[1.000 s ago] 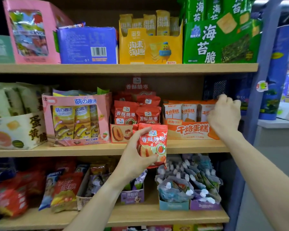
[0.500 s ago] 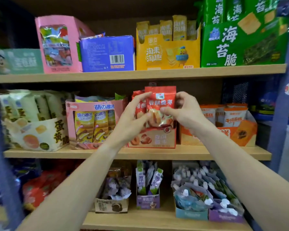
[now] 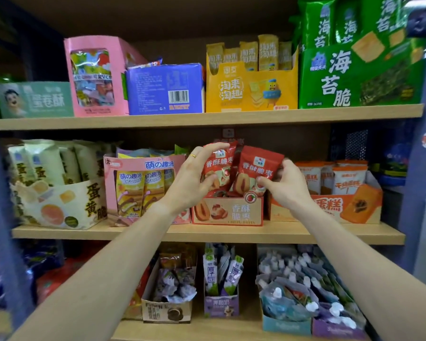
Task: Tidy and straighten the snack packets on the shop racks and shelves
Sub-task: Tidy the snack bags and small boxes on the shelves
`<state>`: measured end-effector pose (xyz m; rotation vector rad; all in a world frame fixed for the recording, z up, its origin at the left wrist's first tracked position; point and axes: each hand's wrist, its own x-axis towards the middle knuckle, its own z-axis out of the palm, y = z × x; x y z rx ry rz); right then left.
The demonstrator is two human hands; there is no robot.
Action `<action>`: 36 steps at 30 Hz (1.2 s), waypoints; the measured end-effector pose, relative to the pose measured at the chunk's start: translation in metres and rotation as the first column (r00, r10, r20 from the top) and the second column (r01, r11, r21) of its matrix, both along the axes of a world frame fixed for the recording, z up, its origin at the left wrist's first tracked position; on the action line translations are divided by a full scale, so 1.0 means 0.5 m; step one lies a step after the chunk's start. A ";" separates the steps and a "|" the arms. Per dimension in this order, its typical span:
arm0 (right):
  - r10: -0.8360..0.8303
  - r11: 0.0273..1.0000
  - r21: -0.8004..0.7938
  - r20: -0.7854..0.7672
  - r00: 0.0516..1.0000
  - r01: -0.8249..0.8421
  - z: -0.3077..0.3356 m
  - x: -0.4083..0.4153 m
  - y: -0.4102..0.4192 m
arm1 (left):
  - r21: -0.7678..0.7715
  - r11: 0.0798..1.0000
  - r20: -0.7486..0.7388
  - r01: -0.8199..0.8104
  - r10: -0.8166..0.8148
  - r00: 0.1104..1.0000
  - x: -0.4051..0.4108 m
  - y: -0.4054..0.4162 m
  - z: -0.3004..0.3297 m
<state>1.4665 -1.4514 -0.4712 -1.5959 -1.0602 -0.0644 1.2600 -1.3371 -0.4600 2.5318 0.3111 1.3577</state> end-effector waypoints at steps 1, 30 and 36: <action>-0.017 1.000 -0.022 0.042 0.999 0.018 0.000 -0.002 0.000 | 0.014 1.000 0.002 -0.002 0.002 1.000 0.001 0.000 0.002; 0.074 0.992 -0.128 0.635 0.769 0.010 -0.063 -0.152 0.036 | -0.016 0.999 -0.133 0.034 -0.036 0.990 -0.018 0.034 0.039; -0.093 0.996 0.050 0.578 0.810 0.078 -0.074 -0.143 0.043 | -0.126 0.992 -0.290 -0.019 -0.018 0.957 -0.022 0.058 0.048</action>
